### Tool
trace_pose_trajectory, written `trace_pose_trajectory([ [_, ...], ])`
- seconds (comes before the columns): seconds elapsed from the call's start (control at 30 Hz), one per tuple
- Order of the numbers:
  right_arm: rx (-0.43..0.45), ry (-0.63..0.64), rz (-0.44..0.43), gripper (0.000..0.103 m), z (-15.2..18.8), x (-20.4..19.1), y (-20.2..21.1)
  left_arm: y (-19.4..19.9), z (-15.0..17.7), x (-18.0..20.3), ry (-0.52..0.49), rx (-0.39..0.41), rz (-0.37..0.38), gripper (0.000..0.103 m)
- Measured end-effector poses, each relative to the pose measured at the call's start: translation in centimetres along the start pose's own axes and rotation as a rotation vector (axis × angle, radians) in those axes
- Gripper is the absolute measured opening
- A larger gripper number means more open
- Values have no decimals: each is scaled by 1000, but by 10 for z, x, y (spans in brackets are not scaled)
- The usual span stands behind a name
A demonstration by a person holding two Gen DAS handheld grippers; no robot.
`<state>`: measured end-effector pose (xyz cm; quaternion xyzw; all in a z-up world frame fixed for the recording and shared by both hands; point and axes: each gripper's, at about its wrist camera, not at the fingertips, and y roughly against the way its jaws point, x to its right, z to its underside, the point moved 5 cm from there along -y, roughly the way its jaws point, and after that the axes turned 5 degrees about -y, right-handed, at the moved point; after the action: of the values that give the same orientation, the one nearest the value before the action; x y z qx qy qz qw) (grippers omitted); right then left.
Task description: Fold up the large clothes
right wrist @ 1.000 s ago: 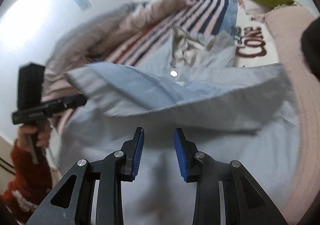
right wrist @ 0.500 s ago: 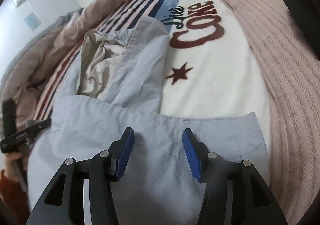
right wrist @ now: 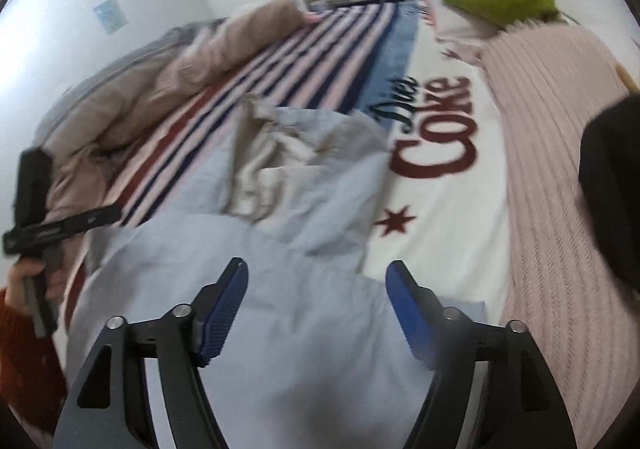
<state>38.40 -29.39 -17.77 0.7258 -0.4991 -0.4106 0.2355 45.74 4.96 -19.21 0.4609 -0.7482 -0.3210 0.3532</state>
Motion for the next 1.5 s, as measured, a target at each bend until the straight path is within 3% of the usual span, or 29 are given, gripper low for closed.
trace_pose_trajectory([
  [0.1, 0, 20, -25, 72, 34, -8, 26, 30, 32, -9, 12, 28, 25, 83],
  [0.23, 23, -49, -45, 75, 98, 10, 64, 81, 96, -33, 67, 91, 27, 84],
  [0.37, 45, -102, 84, 75, 160, 45, 98, 110, 160, -67, 140, 107, -7, 84],
  [0.43, 49, -126, 100, 75, 181, 55, 110, 113, 188, -79, 181, 74, 23, 84],
  [0.5, 35, -159, 78, 77, 202, 62, 119, 114, 214, -84, 202, 50, 78, 84],
  [0.57, 15, -188, 48, 85, 222, 66, 122, 113, 234, -83, 204, 30, 105, 84],
  [0.7, -28, -227, -44, 85, 247, 64, 112, 106, 255, -73, 240, 29, 182, 83],
  [0.73, -32, -225, -87, 84, 250, 60, 109, 105, 256, -69, 238, 34, 199, 74],
  [0.77, -26, -210, -117, 78, 251, 53, 107, 102, 257, -65, 229, 35, 210, 58],
  [0.8, -19, -194, -115, 72, 250, 49, 105, 100, 257, -61, 221, 31, 201, 52],
  [0.83, -11, -167, -91, 55, 249, 43, 103, 98, 257, -60, 217, 31, 181, 47],
  [0.87, -1, -152, -57, 44, 248, 40, 103, 99, 257, -58, 209, 41, 168, 41],
  [0.9, 10, -144, -42, 40, 246, 38, 103, 102, 257, -55, 201, 59, 168, 36],
  [0.97, 57, -136, -36, 16, 242, 34, 112, 109, 253, -50, 191, 94, 165, 22],
  [1.03, 103, -142, -70, 8, 241, 32, 126, 117, 254, -45, 175, 120, 171, 14],
  [1.17, 124, -97, -109, 6, 244, 17, 139, 131, 253, -39, 151, 173, 172, 8],
  [1.3, 134, -119, -169, 5, 251, 11, 152, 156, 260, -31, 127, 222, 218, 5],
  [1.5, 78, -167, -173, 4, 279, 17, 151, 159, 290, -33, 136, 182, 208, 5],
])
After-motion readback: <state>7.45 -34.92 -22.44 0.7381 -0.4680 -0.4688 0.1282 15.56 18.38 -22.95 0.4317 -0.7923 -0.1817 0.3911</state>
